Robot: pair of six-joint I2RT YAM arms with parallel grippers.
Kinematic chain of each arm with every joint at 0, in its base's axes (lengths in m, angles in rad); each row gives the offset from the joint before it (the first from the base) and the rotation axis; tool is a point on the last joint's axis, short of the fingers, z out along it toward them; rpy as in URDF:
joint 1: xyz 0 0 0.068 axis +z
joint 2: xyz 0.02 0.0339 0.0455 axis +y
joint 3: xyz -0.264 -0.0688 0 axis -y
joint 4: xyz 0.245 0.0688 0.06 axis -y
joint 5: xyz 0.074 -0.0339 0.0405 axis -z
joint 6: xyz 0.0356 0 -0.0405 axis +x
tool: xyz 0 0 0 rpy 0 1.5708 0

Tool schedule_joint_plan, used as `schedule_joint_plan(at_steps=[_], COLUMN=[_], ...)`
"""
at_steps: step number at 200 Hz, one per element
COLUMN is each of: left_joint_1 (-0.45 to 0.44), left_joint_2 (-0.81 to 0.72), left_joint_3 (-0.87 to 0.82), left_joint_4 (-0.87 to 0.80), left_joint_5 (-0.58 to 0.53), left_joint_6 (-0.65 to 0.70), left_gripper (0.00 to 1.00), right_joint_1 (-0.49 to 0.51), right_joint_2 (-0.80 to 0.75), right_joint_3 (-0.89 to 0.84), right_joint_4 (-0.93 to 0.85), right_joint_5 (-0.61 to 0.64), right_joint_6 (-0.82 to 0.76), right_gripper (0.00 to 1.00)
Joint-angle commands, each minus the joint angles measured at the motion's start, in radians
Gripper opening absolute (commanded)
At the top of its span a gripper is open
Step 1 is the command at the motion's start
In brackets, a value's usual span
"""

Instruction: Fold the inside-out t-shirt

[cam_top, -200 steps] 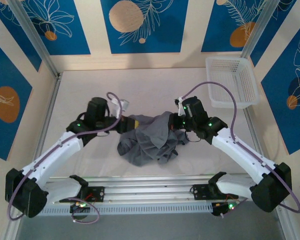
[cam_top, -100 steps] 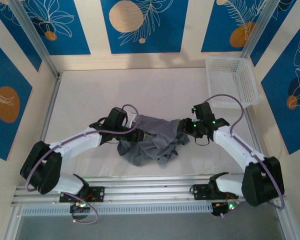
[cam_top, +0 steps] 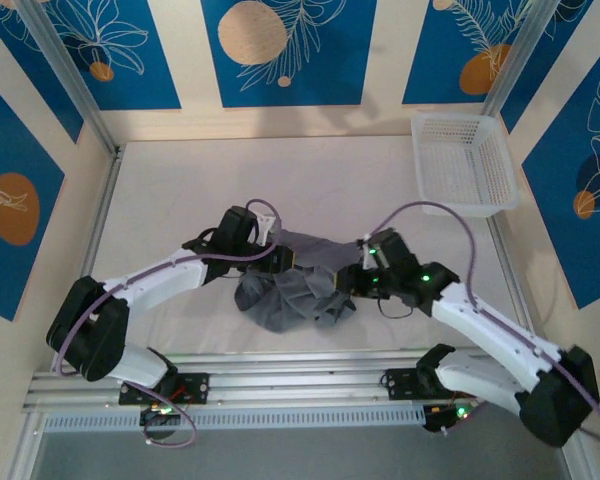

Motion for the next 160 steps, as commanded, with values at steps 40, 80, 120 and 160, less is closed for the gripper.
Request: schedule_joint_plan(at_steps=[40,80,120,160], left_joint_1=[-0.003,-0.002,-0.003,-0.002], left_joint_2=[-0.059,-0.066,-0.058,-0.060], left_joint_3=[0.007,-0.002,0.006,-0.002], left_joint_4=[-0.018,-0.015,-0.020,-0.022], left_joint_5=[-0.011,-0.018,-0.017,-0.024], left_joint_6=[0.003,-0.004,0.001,0.003], left_gripper=[0.52,0.52,0.52,0.52], right_joint_1=[0.120,0.120,0.122,0.126], right_joint_2=[0.213,0.227,0.274,0.272], right_joint_3=[0.133,0.116,0.133,0.139], right_joint_4=[-0.081,0.007,0.038,0.042], right_joint_5=[0.279,0.264,0.207,0.212], right_joint_6=[-0.128,-0.123,-0.117,-0.116], right_gripper=[0.46,0.42,0.42,0.10])
